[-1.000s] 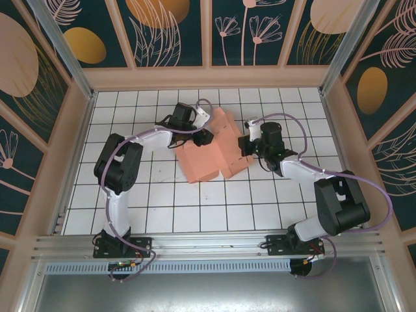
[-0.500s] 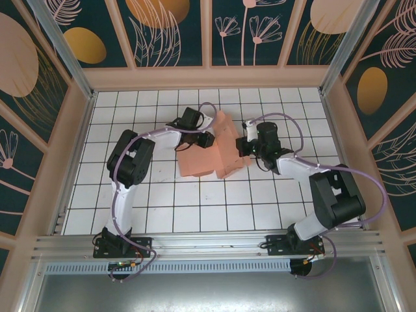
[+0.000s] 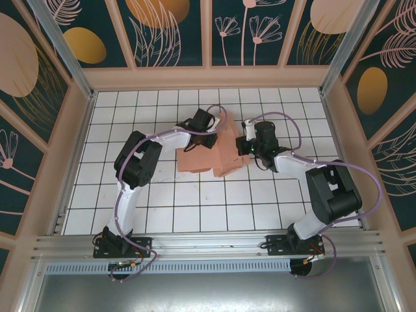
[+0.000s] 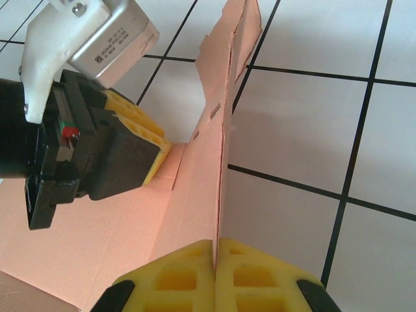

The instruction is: Fold the paper box

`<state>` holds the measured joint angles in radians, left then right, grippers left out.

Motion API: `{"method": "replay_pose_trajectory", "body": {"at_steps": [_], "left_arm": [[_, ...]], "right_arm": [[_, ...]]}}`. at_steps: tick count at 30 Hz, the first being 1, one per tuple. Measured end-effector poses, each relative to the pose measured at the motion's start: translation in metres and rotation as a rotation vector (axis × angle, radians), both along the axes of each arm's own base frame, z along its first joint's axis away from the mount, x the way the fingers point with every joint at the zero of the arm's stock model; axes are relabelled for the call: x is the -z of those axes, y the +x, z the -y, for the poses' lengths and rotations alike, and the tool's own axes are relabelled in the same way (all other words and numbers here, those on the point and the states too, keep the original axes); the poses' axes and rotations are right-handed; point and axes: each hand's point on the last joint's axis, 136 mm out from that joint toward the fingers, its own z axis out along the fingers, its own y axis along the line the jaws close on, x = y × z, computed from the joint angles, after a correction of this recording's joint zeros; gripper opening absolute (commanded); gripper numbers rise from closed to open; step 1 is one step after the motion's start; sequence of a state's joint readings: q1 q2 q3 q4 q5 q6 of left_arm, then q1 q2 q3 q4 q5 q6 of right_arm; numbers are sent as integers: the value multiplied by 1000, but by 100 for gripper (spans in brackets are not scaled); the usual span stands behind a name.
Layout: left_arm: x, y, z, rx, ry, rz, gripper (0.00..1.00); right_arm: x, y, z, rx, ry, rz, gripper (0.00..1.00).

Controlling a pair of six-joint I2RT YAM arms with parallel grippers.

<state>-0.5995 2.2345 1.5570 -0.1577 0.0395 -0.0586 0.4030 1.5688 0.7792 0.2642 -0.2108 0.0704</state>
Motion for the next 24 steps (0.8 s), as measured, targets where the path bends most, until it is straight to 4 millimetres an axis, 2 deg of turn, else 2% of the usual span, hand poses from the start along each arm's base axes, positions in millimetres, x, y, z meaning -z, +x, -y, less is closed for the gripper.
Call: {"method": "replay_pose_trajectory", "body": {"at_steps": [7, 15, 20, 24], "left_arm": [[0, -3, 2, 6, 63, 60, 20], [-13, -15, -12, -32, 23, 44, 39], [-45, -14, -9, -69, -57, 67, 44], [-74, -18, -14, -116, -133, 103, 50]], "right_arm": [[1, 0, 1, 6, -8, 0, 0], [9, -2, 5, 12, -67, -11, 0], [8, -1, 4, 0, -85, 4, 0], [8, -2, 3, -3, -86, 4, 0]]}}
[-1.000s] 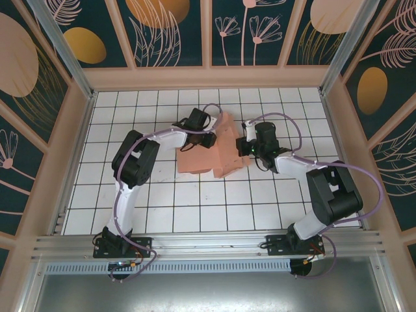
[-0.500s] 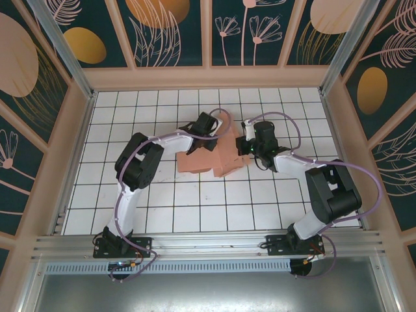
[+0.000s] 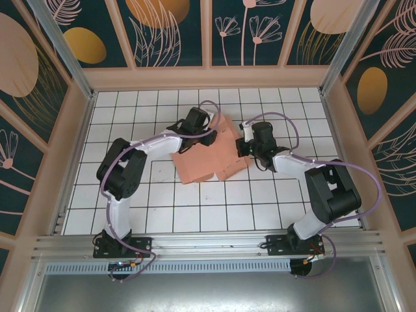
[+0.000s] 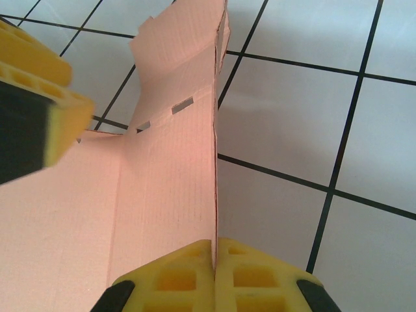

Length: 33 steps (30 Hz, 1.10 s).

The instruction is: Fold the paper box

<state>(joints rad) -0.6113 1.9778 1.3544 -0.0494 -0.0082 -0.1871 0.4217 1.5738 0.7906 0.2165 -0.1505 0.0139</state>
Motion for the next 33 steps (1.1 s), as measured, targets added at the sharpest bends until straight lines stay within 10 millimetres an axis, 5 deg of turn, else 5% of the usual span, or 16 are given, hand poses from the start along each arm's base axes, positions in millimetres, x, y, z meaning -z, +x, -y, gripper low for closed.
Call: {"method": "replay_pose_trajectory", "body": {"at_steps": [7, 12, 20, 26, 30, 33], "left_arm": [[-33, -27, -30, -91, -108, 42, 59], [-47, -57, -45, -132, -228, 52, 56], [25, -88, -49, -183, -307, -142, 44], [26, -84, -43, -189, -335, -155, 57], [-8, -63, -29, -179, -375, -103, 58], [-50, -30, -10, -173, -405, -35, 58]], "right_arm": [[-3, 2, -1, 15, 13, -14, 0], [-3, 5, -1, 40, 29, -44, 0], [16, 7, 1, 96, 26, -135, 0], [22, 0, -4, 36, -41, -103, 0], [24, -5, -11, -4, -99, -72, 0], [23, -7, -16, -25, -135, -39, 0]]}}
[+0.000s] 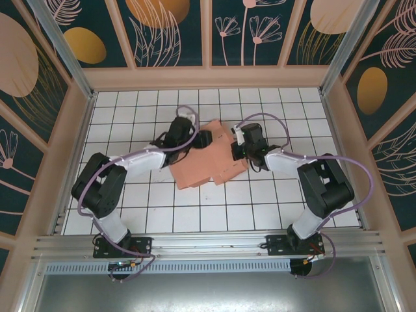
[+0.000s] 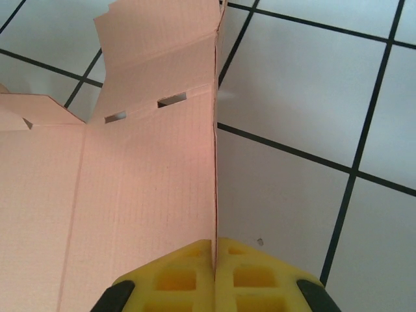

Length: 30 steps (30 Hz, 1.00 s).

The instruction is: Fold the paper box

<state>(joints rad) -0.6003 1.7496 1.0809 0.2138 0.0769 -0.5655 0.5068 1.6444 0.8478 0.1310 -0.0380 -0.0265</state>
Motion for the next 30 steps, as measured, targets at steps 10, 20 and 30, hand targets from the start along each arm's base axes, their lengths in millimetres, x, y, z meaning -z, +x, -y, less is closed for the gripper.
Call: {"method": "replay_pose_trajectory", "body": {"at_steps": [10, 20, 30], "left_arm": [[-54, 74, 40, 34, 43, 103, 78], [-4, 93, 52, 221, 107, -44, 69], [15, 55, 69, 457, 61, -118, 65]], "right_arm": [[-11, -14, -27, -107, -33, 68, 0], [-27, -20, -24, -117, -21, 113, 0], [-25, -21, -23, -129, -36, 111, 0]]}}
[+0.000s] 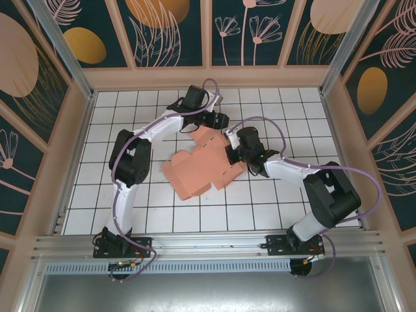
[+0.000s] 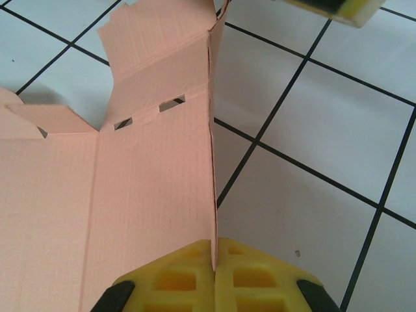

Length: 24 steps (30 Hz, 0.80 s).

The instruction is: Fold the paper box

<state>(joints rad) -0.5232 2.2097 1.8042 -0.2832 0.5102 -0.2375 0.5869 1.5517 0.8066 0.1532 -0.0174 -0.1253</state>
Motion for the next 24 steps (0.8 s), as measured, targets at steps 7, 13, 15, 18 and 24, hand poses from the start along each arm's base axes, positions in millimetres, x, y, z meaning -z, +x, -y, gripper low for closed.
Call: {"method": "replay_pose_trajectory", "body": {"at_steps": [7, 13, 15, 18, 24], "left_arm": [[10, -19, -9, 23, 6, -50, 63], [9, -40, -7, 56, -19, -96, 55], [7, -45, -4, 64, -37, -112, 52], [5, -50, 0, 71, -57, -126, 49], [5, -50, 2, 39, -71, -162, 48]], "right_arm": [[6, 3, 8, 29, -17, -12, 0], [7, 6, 9, 38, -16, -12, 0], [7, 6, 9, 37, -15, -11, 0], [6, 7, 8, 37, -13, -8, 0], [7, 7, 8, 40, -14, -13, 0]]}}
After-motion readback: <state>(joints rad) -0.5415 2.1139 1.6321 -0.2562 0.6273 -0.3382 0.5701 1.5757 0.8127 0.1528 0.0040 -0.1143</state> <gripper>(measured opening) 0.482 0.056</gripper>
